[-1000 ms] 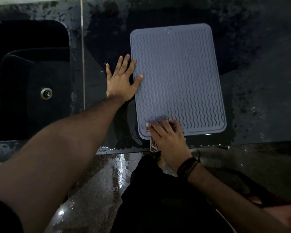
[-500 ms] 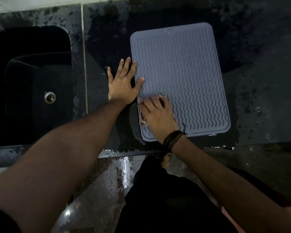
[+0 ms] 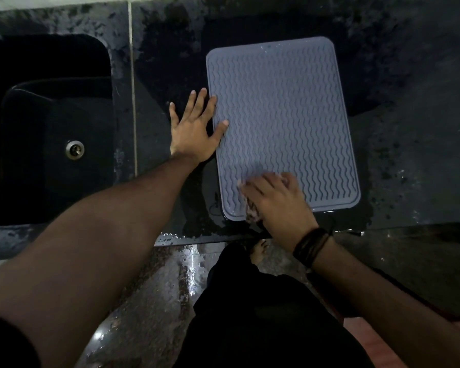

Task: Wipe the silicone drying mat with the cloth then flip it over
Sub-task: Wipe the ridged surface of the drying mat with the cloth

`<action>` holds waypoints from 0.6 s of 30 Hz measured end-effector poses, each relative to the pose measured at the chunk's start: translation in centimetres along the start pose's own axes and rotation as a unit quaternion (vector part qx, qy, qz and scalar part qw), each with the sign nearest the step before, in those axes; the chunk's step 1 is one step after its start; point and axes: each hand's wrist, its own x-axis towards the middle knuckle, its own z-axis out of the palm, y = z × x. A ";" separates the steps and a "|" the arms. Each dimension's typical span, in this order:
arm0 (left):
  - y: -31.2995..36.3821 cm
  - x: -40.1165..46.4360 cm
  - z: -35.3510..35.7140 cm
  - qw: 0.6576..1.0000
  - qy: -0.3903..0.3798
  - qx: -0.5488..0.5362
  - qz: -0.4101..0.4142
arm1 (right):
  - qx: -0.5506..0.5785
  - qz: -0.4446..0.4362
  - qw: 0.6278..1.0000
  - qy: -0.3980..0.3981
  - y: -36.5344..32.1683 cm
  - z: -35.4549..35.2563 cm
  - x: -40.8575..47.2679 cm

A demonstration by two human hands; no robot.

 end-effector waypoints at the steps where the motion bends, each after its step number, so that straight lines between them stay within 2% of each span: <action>1: 0.0 0.0 0.0 1.000 0.001 0.000 0.001 | 0.005 0.017 1.000 0.018 0.0 -0.4 1.2; 3: 0.0 -0.1 0.0 1.000 0.003 0.002 0.002 | 0.009 0.026 0.999 0.037 -0.5 -0.6 3.5; 7: 0.0 0.0 -0.1 1.000 0.003 0.001 0.002 | -0.016 -0.003 1.000 -0.010 -2.4 1.4 4.8; 18: 0.2 -0.1 -0.3 1.000 -0.003 0.001 -0.002 | -0.009 -0.047 0.997 -0.058 -1.8 2.7 -3.7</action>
